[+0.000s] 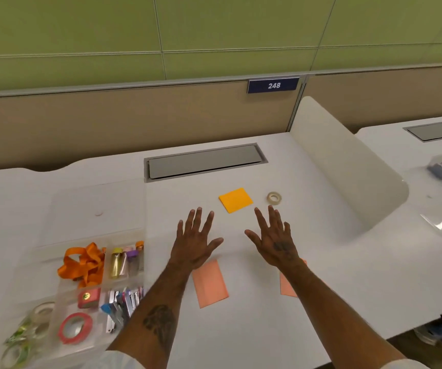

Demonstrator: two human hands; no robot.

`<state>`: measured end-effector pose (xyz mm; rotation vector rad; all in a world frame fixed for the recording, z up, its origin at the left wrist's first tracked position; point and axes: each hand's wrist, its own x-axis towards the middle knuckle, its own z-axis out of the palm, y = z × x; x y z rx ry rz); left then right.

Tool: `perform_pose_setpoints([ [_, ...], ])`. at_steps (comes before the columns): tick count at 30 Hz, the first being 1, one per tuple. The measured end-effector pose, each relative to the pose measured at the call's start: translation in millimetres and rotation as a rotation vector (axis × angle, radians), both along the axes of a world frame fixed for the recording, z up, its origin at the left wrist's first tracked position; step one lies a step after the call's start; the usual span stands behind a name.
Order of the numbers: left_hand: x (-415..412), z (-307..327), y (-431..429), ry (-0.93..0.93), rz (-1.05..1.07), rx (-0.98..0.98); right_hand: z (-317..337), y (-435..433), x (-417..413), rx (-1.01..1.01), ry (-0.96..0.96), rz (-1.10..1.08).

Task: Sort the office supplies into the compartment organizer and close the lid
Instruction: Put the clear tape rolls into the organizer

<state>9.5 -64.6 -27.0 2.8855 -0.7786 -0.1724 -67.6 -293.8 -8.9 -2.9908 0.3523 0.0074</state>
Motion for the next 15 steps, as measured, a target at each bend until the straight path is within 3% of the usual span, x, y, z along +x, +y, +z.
perform_pose_setpoints([
  [15,30.0,-47.2,-65.6,0.11,0.062,0.058,-28.4,-88.8,54.3,0.051,0.063,0.005],
])
